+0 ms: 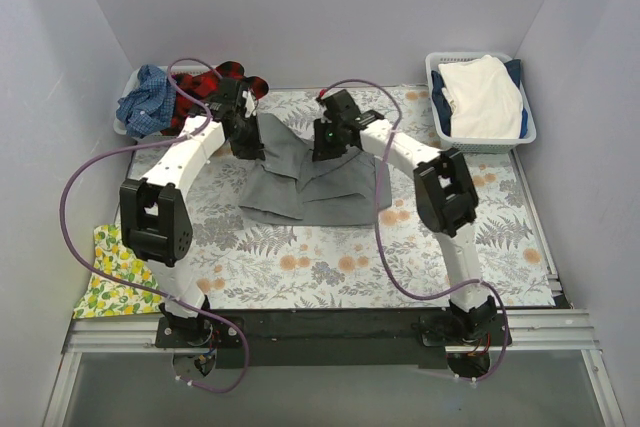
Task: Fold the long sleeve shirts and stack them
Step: Fold the shirt
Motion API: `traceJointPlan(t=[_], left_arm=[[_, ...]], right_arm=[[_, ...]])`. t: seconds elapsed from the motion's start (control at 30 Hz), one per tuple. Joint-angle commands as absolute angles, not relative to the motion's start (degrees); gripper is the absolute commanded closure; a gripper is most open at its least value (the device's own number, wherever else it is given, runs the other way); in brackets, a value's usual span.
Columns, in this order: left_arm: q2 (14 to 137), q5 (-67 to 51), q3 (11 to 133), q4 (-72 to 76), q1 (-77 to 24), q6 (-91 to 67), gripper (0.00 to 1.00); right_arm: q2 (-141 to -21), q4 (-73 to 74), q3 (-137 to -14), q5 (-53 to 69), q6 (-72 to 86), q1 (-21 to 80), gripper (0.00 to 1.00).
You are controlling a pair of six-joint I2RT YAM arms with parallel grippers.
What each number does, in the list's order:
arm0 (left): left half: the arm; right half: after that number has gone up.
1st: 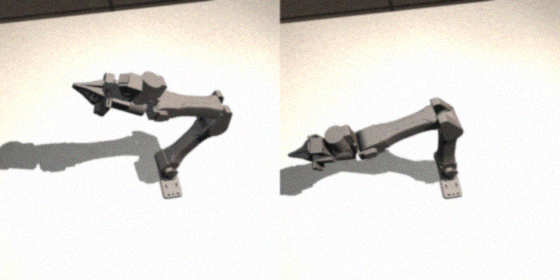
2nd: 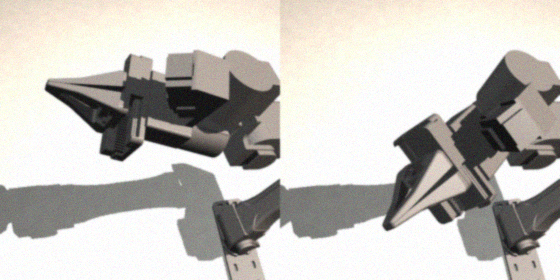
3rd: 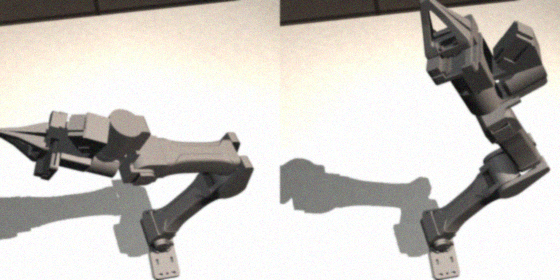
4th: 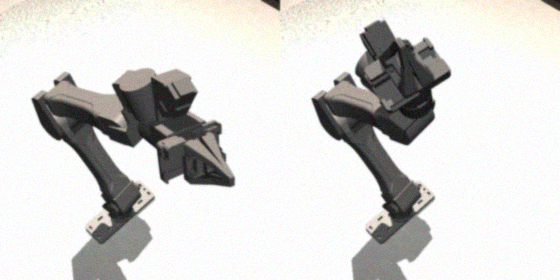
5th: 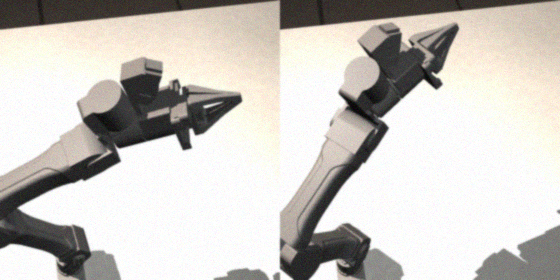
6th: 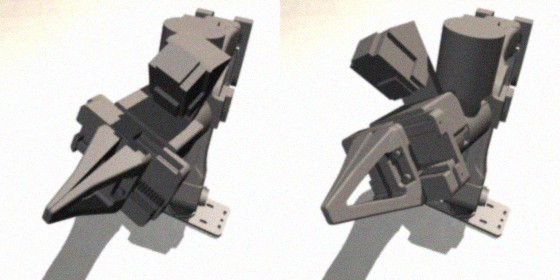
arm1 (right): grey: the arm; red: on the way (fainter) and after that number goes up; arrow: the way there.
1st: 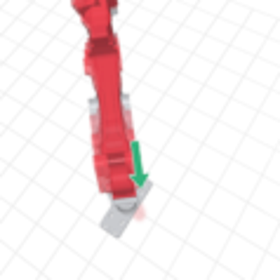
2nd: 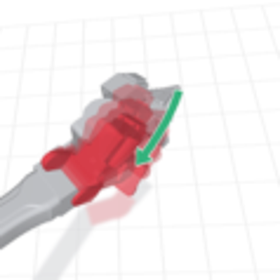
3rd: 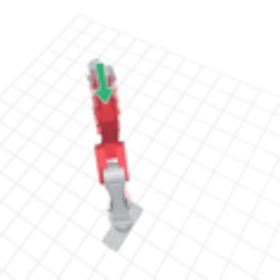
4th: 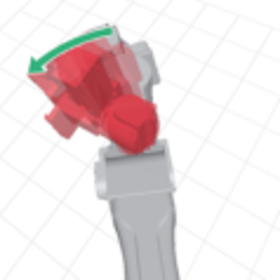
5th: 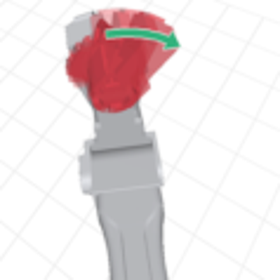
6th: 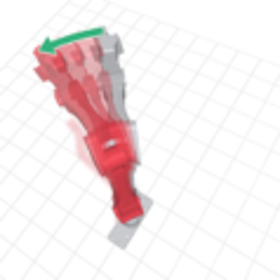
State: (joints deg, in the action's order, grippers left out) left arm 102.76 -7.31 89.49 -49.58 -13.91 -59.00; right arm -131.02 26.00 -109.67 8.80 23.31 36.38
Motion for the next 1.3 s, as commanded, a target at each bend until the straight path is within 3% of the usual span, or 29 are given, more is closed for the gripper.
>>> traceJointPlan(t=[0.0,0.27,0.5,0.77,0.97,1.13,1.27], left_arm=[[102.39,-4.40,95.53,-52.11,-15.81,-59.76,0.98],[106.16,-1.76,99.93,-54.67,-19.15,-61.70,0.98],[111.26,4.30,105.55,-57.74,-21.53,-64.51,0.98],[115.05,9.75,113.29,-62.67,-23.20,-65.74,0.97],[113.47,10.46,112.59,-62.93,-23.12,-65.74,0.97],[110.92,9.93,110.31,-62.75,-23.20,-64.69,0.96],[108.29,8.17,108.20,-62.40,-23.12,-64.60,0.96]], right_arm=[[-119.02,26.27,-102.67,1.42,23.47,30.24,0.71],[-110.40,30.06,-85.19,-7.29,18.46,24.44,0.70],[-109.60,30.50,-79.46,-8.88,19.16,23.38,0.70],[-112.59,31.29,-78.40,-5.45,18.54,23.38,0.71],[-111.89,30.32,-78.83,-1.41,16.79,23.55,0.72],[-107.94,30.94,-80.24,-8.26,20.83,23.82,0.73],[-107.84,29.53,-85.15,-4.86,18.90,26.10,0.73]])
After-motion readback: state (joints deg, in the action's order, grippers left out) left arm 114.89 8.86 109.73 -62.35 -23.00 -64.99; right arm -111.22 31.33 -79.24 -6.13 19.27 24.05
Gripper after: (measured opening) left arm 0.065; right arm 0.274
